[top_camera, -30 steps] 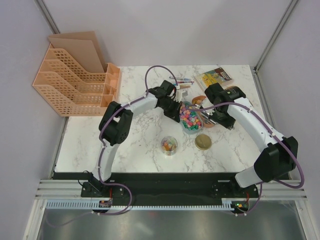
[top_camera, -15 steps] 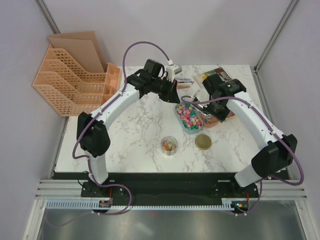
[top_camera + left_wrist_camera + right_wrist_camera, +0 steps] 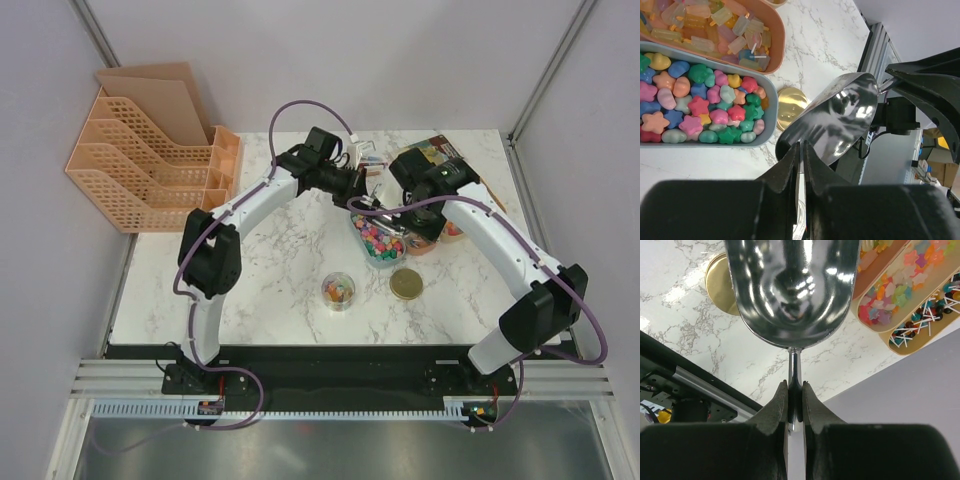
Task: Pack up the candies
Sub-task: Adjust the spatula, then move the storage box to the center of the board, then scoop the fake candies from the storage box.
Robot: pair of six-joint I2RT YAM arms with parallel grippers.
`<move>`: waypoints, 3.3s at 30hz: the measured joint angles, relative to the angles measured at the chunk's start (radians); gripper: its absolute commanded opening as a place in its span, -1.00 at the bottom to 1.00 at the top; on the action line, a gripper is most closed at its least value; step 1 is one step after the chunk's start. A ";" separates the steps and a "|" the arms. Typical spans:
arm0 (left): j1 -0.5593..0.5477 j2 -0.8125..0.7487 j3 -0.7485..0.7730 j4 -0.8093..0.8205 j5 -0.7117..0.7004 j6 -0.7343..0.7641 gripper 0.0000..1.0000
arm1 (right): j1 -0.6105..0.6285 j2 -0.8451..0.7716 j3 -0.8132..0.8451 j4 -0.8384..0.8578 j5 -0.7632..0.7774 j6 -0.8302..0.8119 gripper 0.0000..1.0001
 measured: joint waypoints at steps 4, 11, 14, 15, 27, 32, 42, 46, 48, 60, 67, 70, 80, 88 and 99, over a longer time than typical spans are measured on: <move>-0.001 0.000 0.000 0.018 0.010 -0.003 -0.75 | 0.000 -0.013 0.025 -0.004 -0.021 -0.006 -1.00; -0.014 0.000 0.000 0.029 0.011 -0.003 -0.75 | 0.001 -0.056 0.112 -0.014 -0.064 -0.009 -1.00; -0.023 0.000 0.000 0.032 0.010 -0.003 -0.74 | 0.002 -0.068 0.143 -0.015 -0.079 -0.008 -1.00; -0.026 0.000 0.000 0.032 0.008 -0.003 -0.74 | 0.002 -0.071 0.148 -0.015 -0.082 -0.008 -1.00; -0.038 0.000 0.000 0.048 -0.007 -0.003 -0.64 | -0.038 -0.073 0.157 -0.027 -0.093 0.035 -1.00; -0.039 0.000 0.000 0.036 -0.063 0.005 -0.47 | -0.075 -0.070 0.163 -0.032 -0.087 0.076 -1.00; 0.018 -0.122 -0.244 0.053 -0.306 0.097 -0.95 | -0.107 -0.021 0.105 -0.008 -0.078 0.138 -0.99; 0.034 -0.113 -0.351 0.080 -0.346 0.099 -0.95 | -0.107 0.027 0.072 -0.005 -0.085 0.148 -1.00; 0.031 -0.090 -0.370 0.087 -0.349 0.098 -0.95 | -0.107 0.034 0.051 0.000 -0.090 0.153 -1.00; -0.024 0.138 -0.210 0.124 -0.320 0.079 -0.95 | -0.113 0.034 -0.042 0.005 -0.112 0.165 -1.00; -0.058 0.197 -0.134 0.099 -0.307 0.065 -0.95 | -0.133 0.031 -0.114 0.005 -0.116 0.172 -1.00; -0.074 0.220 -0.099 0.093 -0.298 0.063 -0.95 | -0.144 0.030 -0.132 0.005 -0.116 0.174 -1.00; -0.116 0.229 -0.079 0.082 -0.269 0.051 -0.21 | -0.158 0.042 -0.124 0.000 -0.103 0.176 -1.00; -0.063 0.055 -0.331 0.102 -0.293 0.054 -0.17 | -0.158 0.136 -0.083 0.012 -0.094 0.190 -1.00; 0.000 -0.136 -0.467 0.193 -0.320 0.052 -0.16 | -0.116 0.244 -0.005 -0.002 -0.061 0.195 -1.00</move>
